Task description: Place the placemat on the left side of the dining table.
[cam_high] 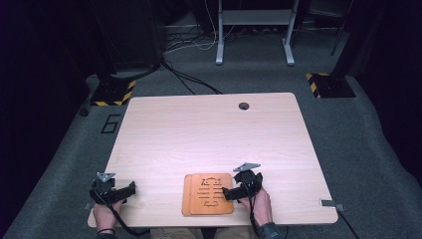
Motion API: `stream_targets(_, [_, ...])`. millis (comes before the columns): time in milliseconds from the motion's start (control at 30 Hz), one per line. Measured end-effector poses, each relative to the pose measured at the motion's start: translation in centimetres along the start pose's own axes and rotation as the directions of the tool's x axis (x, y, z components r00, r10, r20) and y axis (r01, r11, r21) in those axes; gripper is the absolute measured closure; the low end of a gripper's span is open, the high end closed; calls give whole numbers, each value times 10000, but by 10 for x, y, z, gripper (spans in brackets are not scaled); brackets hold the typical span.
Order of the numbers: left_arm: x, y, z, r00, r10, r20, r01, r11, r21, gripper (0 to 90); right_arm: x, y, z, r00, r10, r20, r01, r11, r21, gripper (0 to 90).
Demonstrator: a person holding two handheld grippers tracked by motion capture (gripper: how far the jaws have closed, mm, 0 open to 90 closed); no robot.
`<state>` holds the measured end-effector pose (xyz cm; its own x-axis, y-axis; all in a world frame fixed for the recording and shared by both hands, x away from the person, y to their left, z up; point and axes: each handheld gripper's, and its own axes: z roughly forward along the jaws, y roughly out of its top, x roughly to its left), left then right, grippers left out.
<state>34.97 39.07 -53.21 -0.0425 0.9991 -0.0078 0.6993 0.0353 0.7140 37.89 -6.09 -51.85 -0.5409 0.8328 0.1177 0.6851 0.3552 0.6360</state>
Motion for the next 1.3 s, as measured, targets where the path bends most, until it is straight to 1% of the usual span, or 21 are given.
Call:
stream_targets(167, [0, 0, 0, 10000, 42, 43, -42, 10000, -6, 0, -2, -2, -1, 10000, -62, 24, 63, 9999, -92, 0])
stream_targets(200, [0, 0, 0, 10000, 48, 54, -48, 10000, -17, 0, -2, -3, -2, 10000, 12, -20, -12, 10000, -72, 0])
stream_targets(300, [-1, 0, 0, 9999, 57, 101, -57, 10000, 6, 0, -4, -3, -2, 10000, -31, 18, 32, 9999, -138, 0])
stream_targets(333, [0, 0, -1, 9999, 125, 77, -125, 9999, 17, 0, -4, -4, -3, 10000, 11, 8, -11, 9999, -118, 0])
stream_targets(500, [0, 0, -1, 9998, 139, 112, -140, 9999, 46, 0, -6, -5, -4, 10000, 69, 47, -69, 9998, -162, 0])
stream_targets(567, [0, 0, -1, 9998, 165, 131, -167, 9998, 89, 0, -7, -7, -4, 9999, 47, 156, -43, 9997, -233, 0])
stream_targets(600, [0, 1, -1, 9997, 168, 158, -170, 9998, 108, 0, -8, -7, -5, 9997, -63, 217, 69, 9996, -259, 0])
stream_targets(633, [0, 1, -1, 9997, 183, 166, -185, 9997, 155, 0, -8, -8, -5, 9995, -59, 319, 67, 9997, -237, 0])
stream_targets(700, [0, 2, -1, 9996, 195, 196, -199, 9996, 218, 0, -9, -9, -6, 9994, -3, 350, 12, 9997, -251, 0])
stream_targets(733, [-2, 3, -1, 9993, 277, 247, -285, 9991, 327, 0, -11, -10, -6, 9991, -76, 413, 88, 9995, -302, 0])
stream_targets(767, [-3, 4, -2, 9988, 386, 297, -397, 9985, 377, 1, -11, -11, -6, 9992, -50, 396, 62, 9995, -313, 0])
stream_targets(800, [-3, 4, -2, 9988, 386, 297, -397, 9985, 377, 0, -11, -11, -6, 9992, -50, 396, 62, 9995, -313, 0])
stream_targets(967, [-14, 11, -8, 9953, 731, 634, -762, 9959, 492, 1, -11, -14, -7, 9990, -3, 441, 28, 9984, -569, 0])
stream_targets(1067, [-20, 15, -11, 9927, 897, 803, -931, 9949, 395, 1, -14, -16, -8, 9987, 42, 517, -7, 9977, -682, 0])
stream_targets(1100, [-20, 15, -11, 9927, 897, 803, -931, 9949, 395, 1, -14, -16, -8, 9987, 42, 517, -7, 9977, -682, 0])
stream_targets(1133, [-24, 18, -13, 9907, 940, 983, -982, 9944, 384, 1, -15, -17, -8, 9986, 67, 519, -30, 9974, -720, 0])
stream_targets(1167, [-24, 18, -13, 9907, 940, 983, -982, 9944, 384, 1, -15, -17, -8, 9986, 67, 519, -30, 9974, -720, 0])
stream_targets(1200, [-29, 20, -16, 9880, 1042, 1145, -1092, 9933, 382, 1, -16, -17, -8, 9985, 47, 549, -7, 9974, -726, 0])
stream_targets(1233, [-29, 20, -16, 9880, 1042, 1145, -1092, 9933, 382, 1, -16, -17, -8, 9985, 47, 549, -7, 9974, -726, 0])
stream_targets(1267, [-35, 23, -18, 9840, 993, 1477, -1057, 9937, 361, 1, -16, -18, -8, 9985, 14, 551, 28, 9972, -748, 0])
stream_targets(1300, [-35, 23, -18, 9840, 993, 1477, -1057, 9937, 361, 1, -16, -18, -8, 9985, 14, 551, 28, 9972, -748, 0])
